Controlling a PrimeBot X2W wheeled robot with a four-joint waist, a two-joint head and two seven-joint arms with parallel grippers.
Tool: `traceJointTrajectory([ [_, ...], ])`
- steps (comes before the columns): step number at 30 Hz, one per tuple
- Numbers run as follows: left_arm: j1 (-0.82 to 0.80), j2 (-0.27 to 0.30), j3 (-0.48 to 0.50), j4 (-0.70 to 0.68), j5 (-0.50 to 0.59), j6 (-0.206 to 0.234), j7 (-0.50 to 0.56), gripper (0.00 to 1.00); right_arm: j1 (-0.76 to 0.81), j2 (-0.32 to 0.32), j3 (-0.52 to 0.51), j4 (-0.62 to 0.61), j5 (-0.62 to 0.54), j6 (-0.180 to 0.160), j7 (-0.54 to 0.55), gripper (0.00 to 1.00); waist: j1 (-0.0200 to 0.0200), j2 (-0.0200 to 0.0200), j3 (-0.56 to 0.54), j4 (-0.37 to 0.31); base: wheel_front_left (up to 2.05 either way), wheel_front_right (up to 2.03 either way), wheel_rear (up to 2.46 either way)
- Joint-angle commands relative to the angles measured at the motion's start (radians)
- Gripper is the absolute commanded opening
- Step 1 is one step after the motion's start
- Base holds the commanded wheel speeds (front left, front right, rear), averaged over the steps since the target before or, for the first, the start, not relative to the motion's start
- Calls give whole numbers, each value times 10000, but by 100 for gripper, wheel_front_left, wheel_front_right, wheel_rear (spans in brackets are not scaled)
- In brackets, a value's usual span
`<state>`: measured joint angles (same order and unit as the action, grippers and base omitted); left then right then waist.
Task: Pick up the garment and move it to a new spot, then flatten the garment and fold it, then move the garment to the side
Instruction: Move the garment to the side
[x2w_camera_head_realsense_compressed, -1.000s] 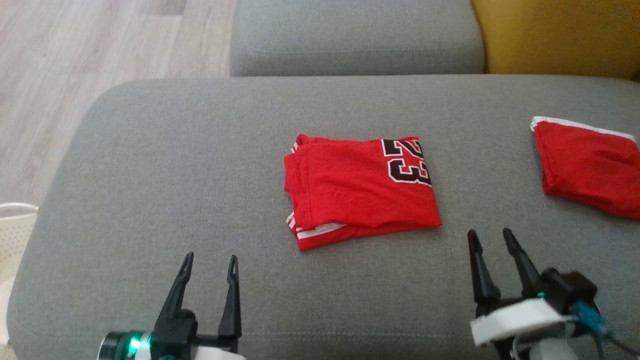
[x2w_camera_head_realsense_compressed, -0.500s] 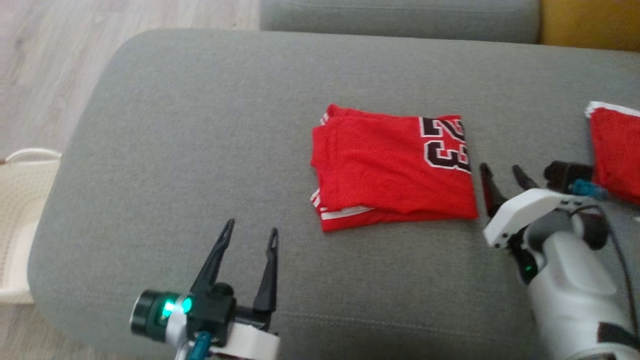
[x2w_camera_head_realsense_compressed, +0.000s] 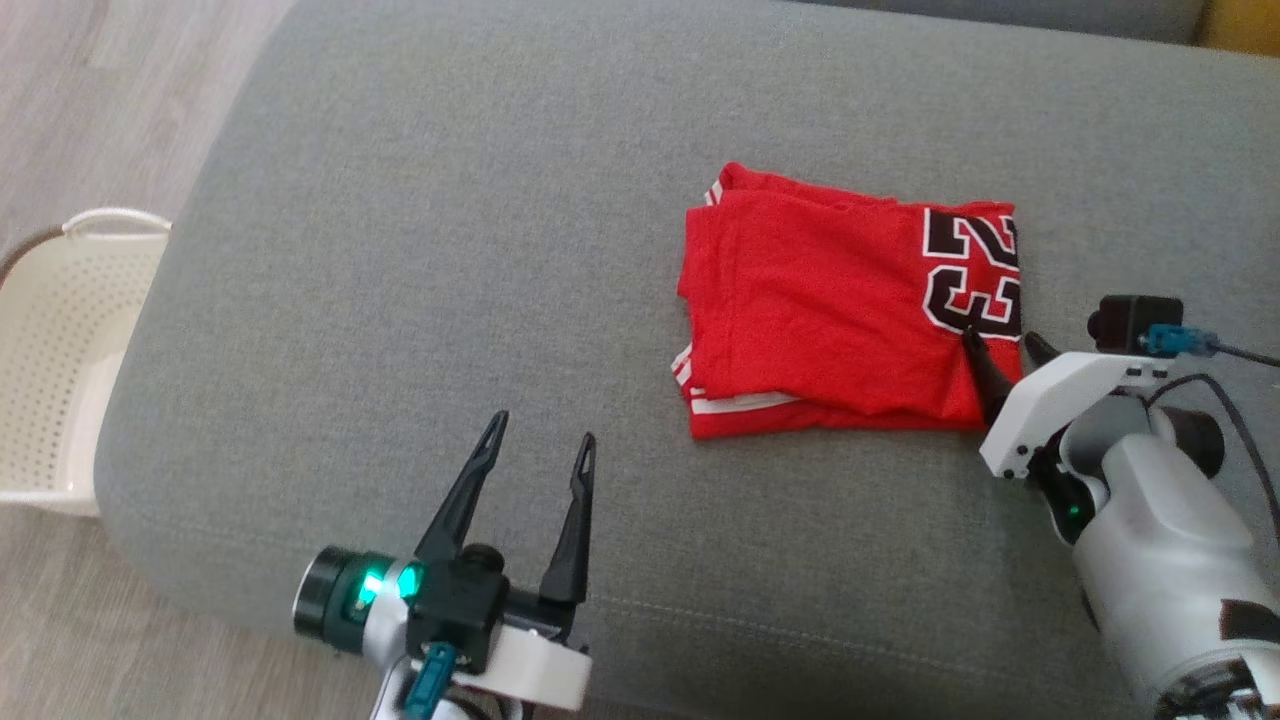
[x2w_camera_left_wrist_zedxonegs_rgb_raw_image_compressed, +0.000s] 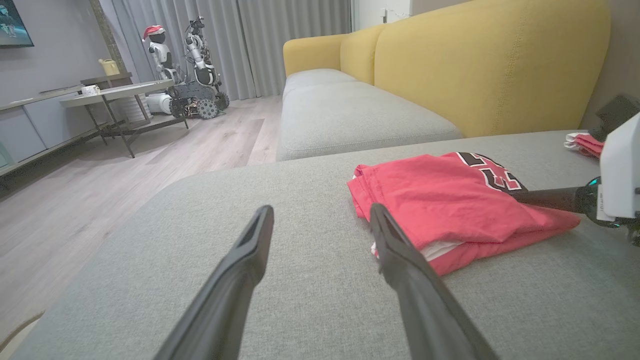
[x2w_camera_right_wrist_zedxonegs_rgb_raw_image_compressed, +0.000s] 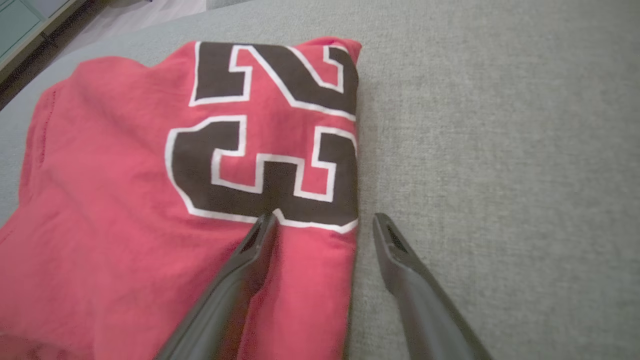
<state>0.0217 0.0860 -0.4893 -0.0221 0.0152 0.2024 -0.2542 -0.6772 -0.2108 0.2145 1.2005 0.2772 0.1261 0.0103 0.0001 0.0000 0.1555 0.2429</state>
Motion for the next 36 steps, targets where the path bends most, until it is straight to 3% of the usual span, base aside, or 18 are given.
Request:
traceJointTrajectory([
  [1, -515, -50, 209, -282, -16, 55, -76, 100, -335, -55, 385, -148, 268, 46, 74, 96, -1, 0, 168, 107, 0, 0, 0],
  [3, -625, -28, 174, -281, -21, 59, -76, 100, -398, -120, 621, -50, 422, 46, 247, 72, -1, 0, 276, 152, 0, 0, 0],
  [5, -720, -11, 153, -285, -26, 86, -76, 100, -460, -131, 831, -14, 622, 46, 402, 27, -1, 0, 395, 172, 0, 0, 0],
  [6, -762, -7, 146, -287, -29, 107, -76, 100, -493, -126, 970, -29, 699, 46, 460, 0, -1, 0, 447, 171, 0, 0, 0],
  [13, -877, 44, 136, -277, -89, 262, -76, 100, -851, -196, 1790, -469, 1249, 46, 217, 0, -1, 0, 649, -145, 0, 0, 0],
  [20, -1112, 93, 121, -466, -58, 396, -76, 100, -1652, -539, 2470, -1135, 1757, 46, -212, 0, -1, 0, 982, -970, 0, 0, 0],
  [26, -1335, 167, 163, -583, -62, 493, -76, 100, -2228, -1170, 2867, -1565, 2022, 46, -267, 0, -1, 0, 1245, -1719, 0, 0, 0],
  [36, -1821, 342, 47, -680, -19, 589, -76, 100, -3192, -2944, 2725, -1895, 2284, 46, -20, 0, -1, 0, 1772, -2877, 0, 0, 0],
])
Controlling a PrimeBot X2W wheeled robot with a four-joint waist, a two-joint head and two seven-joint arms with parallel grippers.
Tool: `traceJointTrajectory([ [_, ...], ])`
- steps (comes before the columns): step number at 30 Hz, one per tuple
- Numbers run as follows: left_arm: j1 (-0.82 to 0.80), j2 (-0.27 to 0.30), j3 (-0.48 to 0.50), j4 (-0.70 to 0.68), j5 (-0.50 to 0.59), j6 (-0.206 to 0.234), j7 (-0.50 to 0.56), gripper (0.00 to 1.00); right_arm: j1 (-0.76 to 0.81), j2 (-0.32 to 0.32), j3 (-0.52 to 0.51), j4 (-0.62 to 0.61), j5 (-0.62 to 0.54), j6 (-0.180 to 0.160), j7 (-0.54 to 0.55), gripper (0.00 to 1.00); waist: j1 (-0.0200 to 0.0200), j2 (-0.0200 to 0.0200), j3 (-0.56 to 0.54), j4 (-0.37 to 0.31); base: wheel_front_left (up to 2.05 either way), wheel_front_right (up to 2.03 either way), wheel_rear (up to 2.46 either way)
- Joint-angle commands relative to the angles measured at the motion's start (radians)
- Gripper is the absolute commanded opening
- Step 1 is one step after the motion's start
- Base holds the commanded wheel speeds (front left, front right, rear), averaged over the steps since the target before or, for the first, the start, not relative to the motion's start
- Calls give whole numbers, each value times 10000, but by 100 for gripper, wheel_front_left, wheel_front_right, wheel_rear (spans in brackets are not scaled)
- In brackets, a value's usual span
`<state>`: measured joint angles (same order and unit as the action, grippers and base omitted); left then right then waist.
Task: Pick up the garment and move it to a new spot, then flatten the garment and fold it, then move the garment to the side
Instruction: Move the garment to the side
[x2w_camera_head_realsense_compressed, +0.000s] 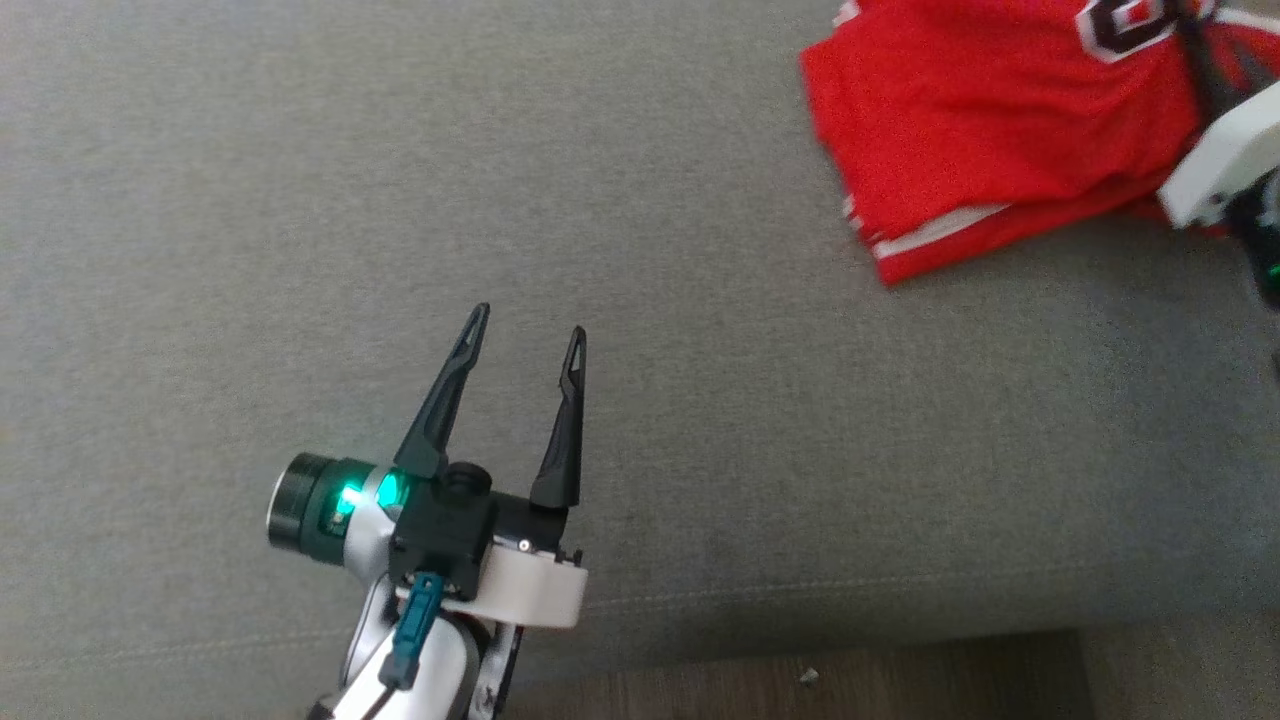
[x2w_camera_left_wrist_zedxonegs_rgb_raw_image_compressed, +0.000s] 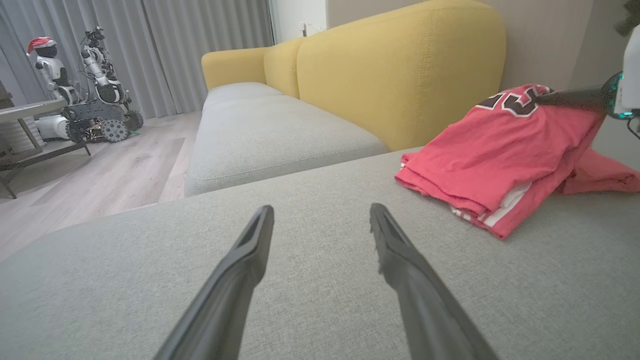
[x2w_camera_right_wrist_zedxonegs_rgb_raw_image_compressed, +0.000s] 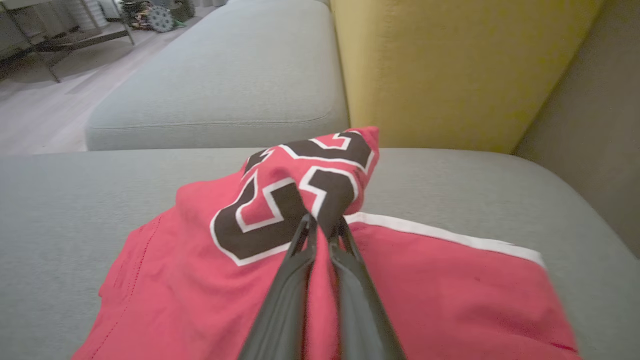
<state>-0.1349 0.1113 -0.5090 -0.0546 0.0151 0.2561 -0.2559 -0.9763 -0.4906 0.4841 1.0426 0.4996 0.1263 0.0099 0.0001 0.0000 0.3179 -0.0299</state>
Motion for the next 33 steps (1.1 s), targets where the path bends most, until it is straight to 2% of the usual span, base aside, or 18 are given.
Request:
traceJointTrajectory([
  [1, -291, 105, 236, -358, -21, 62, -59, 100, -267, -296, -48, -312, 44, 44, 14, 0, -1, 0, 200, -208, 0, 0, 0],
  [9, -586, 195, 117, -332, -35, 121, -59, 100, -649, -1048, -953, -63, -211, 44, 251, 0, -1, 0, 549, -390, 0, 0, 0],
  [17, -767, 206, -3, -327, -114, 174, -59, 100, -988, -1597, -1937, 752, -1576, 44, 223, 0, -1, 0, 681, -227, 0, 0, 0],
  [18, -772, 207, -10, -321, -129, 178, -59, 100, -1017, -1660, -2086, 914, -1790, 44, 198, 12, -1, 0, 669, -195, 0, 0, 0],
  [19, -776, 207, -13, -311, -146, 181, -59, 100, -1047, -1717, -2235, 1096, -2026, 44, 176, 44, -1, 0, 647, -162, 0, 0, 0],
  [20, -772, 208, -10, -295, -164, 187, -59, 100, -1086, -1750, -2402, 1282, -2276, 44, 130, 100, -1, 0, 609, -134, 0, 0, 0],
  [24, -726, 213, -4, -226, -216, 196, -59, 100, -1296, -1882, -3025, 1635, -3866, 44, -586, 100, -1, 0, 356, -12, 0, 0, 0],
  [26, -643, 217, 22, -178, -251, 223, -59, 100, -1226, -1501, -3436, 1541, -4535, 44, -988, 100, -1, 0, 122, 45, 0, 0, 0],
  [28, -516, 210, 59, -128, -318, 235, -59, 100, -902, -818, -3804, 1323, -4988, 44, -1445, 100, -1, 0, -174, 123, 0, 0, 0],
  [33, -20, 73, 344, -69, -726, 207, -59, 100, 695, 1422, -4203, 516, -5300, 44, -2422, 100, -1, 0, -1047, 353, 0, 0, 0],
])
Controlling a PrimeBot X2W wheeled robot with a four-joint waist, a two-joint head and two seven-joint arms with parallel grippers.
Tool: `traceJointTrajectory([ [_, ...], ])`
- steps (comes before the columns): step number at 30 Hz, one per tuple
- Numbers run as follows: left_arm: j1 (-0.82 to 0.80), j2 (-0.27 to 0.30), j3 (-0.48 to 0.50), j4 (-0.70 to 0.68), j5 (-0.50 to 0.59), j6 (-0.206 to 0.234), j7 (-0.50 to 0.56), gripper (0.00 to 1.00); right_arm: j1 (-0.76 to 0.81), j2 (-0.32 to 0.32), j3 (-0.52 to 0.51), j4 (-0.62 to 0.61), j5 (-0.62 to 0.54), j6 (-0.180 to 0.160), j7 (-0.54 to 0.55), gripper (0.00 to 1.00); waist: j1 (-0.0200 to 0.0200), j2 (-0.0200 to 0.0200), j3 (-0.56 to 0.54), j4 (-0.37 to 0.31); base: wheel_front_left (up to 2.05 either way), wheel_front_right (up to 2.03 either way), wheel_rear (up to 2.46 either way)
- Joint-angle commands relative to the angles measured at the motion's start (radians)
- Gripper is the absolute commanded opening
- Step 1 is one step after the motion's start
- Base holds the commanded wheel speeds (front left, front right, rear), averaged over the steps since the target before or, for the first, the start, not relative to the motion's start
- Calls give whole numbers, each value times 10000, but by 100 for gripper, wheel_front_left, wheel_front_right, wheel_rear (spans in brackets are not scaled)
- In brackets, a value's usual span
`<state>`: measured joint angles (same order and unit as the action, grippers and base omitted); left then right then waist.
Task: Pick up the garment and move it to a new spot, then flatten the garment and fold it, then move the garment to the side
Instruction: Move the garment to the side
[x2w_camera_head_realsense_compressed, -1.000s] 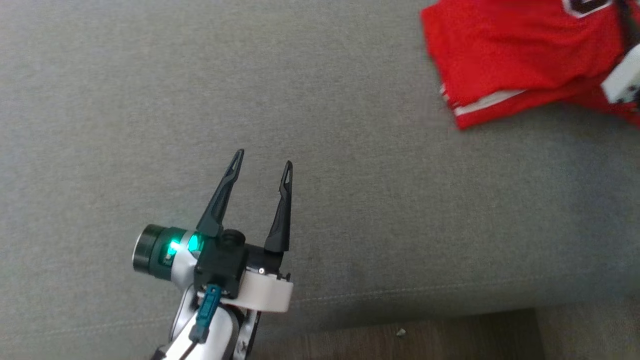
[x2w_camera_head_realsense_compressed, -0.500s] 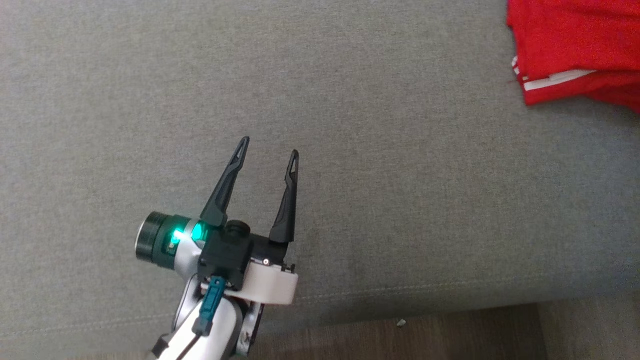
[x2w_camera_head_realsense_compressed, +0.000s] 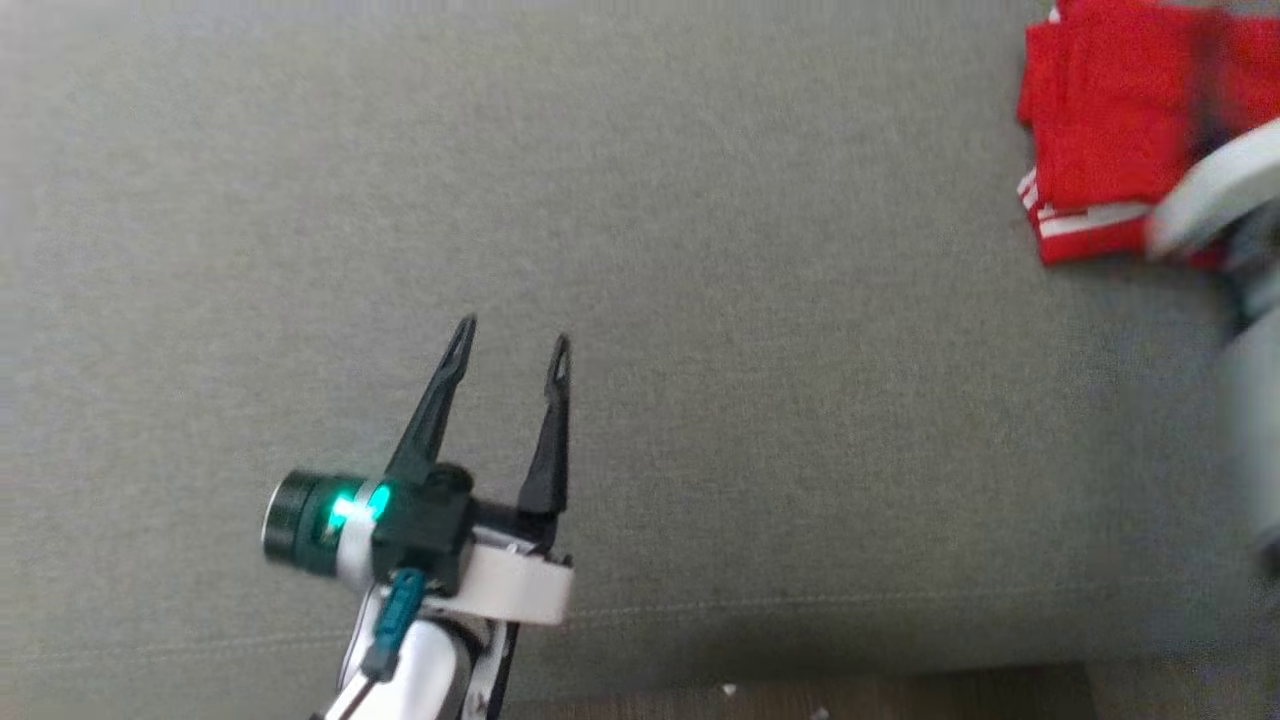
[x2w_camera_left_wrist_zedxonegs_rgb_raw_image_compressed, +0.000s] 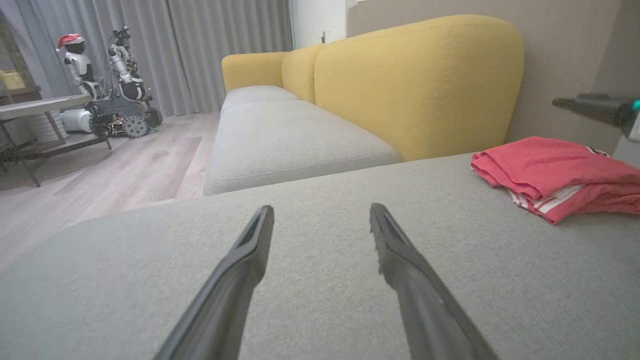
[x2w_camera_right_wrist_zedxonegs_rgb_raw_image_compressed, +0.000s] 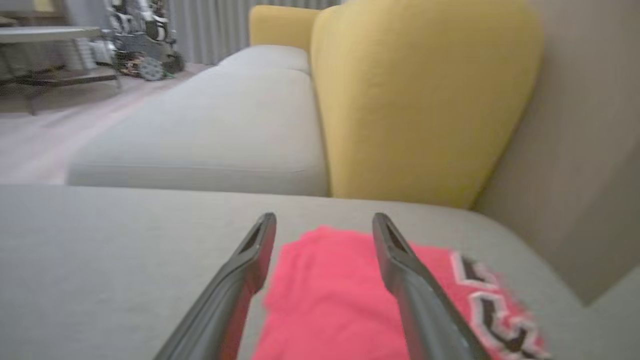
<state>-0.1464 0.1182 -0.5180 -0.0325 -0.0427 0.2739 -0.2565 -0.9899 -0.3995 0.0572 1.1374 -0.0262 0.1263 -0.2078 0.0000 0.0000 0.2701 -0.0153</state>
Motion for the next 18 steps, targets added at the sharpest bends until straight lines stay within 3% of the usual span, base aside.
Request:
traceJointTrajectory([
  [1, 95, 4, 434, -289, -149, 29, -53, 100, 831, 511, 65, -431, -43, 44, -246, 100, 0, 0, -569, 206, 0, 0, 0],
  [5, 577, -156, 781, -132, -695, -339, -53, 100, 2419, 1823, 333, -1396, 223, 44, -505, 100, 0, 0, -1216, 436, 0, 0, 0],
  [8, 876, -252, 1142, -94, -839, -501, -53, 100, 3675, 2447, 360, -2895, 573, 44, -532, 100, 0, 0, -1647, 601, 0, 0, 0],
  [14, 1421, -382, 1753, -165, -821, -777, -53, 100, 6506, 3136, 146, -6759, 1031, 44, -537, 100, 0, 0, -2330, 943, 0, 0, 0],
  [18, 1789, -446, 2081, -128, -790, -979, -53, 100, 8129, 3320, 594, -8612, 1419, 44, -538, 100, 0, 0, -2738, 1147, 0, 0, 0],
])
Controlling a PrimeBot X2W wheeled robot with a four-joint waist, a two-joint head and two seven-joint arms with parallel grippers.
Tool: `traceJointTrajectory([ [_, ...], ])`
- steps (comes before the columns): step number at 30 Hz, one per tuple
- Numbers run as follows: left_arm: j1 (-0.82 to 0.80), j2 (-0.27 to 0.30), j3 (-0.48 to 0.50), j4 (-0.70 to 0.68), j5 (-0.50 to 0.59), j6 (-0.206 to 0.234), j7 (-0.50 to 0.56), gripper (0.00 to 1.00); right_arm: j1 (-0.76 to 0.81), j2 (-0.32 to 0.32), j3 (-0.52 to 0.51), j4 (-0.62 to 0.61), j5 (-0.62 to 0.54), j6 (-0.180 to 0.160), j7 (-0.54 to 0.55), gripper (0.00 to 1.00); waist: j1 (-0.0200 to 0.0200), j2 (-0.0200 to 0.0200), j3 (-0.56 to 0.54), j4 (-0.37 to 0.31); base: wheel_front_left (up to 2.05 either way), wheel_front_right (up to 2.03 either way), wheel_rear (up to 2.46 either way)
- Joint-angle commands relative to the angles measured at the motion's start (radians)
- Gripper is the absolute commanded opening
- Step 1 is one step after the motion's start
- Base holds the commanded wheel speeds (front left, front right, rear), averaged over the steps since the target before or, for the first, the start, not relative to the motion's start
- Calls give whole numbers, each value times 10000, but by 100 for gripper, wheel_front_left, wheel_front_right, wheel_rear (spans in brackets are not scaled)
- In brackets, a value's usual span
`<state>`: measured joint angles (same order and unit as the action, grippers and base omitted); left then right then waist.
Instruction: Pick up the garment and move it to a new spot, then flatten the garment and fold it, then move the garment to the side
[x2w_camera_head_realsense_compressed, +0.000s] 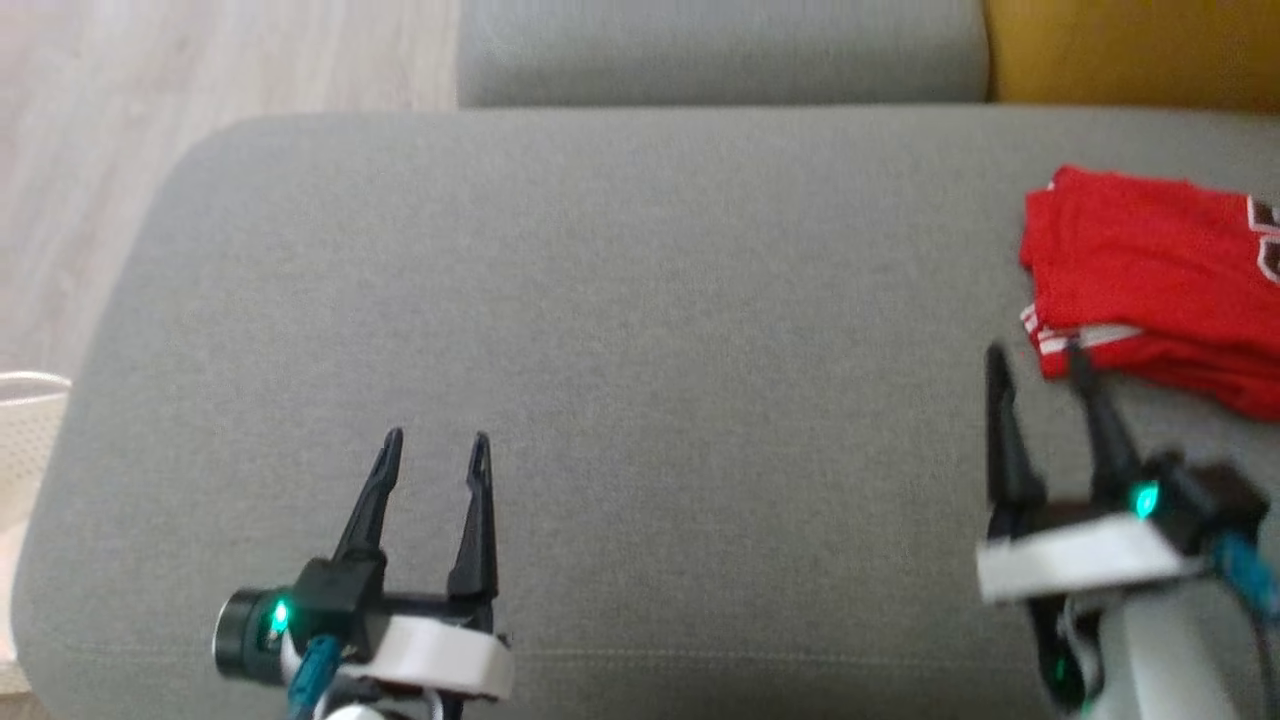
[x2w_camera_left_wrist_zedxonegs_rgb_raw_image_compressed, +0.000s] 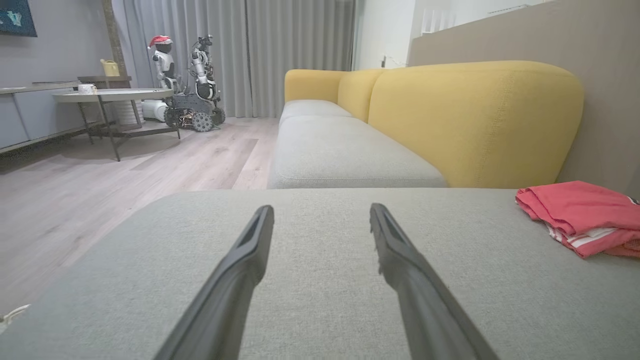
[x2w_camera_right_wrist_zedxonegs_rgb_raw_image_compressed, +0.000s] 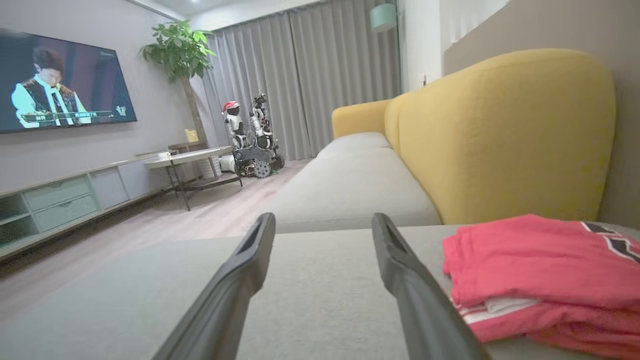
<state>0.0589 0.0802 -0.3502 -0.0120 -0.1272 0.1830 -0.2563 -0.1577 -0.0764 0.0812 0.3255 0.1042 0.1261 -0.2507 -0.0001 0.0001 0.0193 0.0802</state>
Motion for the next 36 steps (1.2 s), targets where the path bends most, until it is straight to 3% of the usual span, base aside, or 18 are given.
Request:
traceJointTrajectory([
  [1, -183, -80, 503, -347, 70, -102, -55, 100, 172, 104, 401, -747, 169, 46, -109, 100, 1, -1, -294, 210, 0, 0, 0],
  [10, 198, -62, 815, -438, 621, -518, -55, 100, 1657, 142, 662, -1468, -256, 46, -110, 100, 1, -1, -502, 210, 0, 0, 0],
  [29, 317, -139, 1024, -204, 1073, -736, -55, 100, 1857, 240, 645, -1624, -410, 46, -110, 100, 1, -1, -586, 159, 0, 0, 0],
  [30, 632, -64, 675, 116, 992, -760, 1, 0, 2011, 236, 412, -1267, -371, 2, -27, 0, 1, -1, -586, 158, 0, 0, 0],
  [36, 804, -50, 707, 602, 537, -801, 60, 0, 2123, 226, 398, -808, 92, 1, 39, 0, 1, -1, -572, 127, 0, 0, 0],
])
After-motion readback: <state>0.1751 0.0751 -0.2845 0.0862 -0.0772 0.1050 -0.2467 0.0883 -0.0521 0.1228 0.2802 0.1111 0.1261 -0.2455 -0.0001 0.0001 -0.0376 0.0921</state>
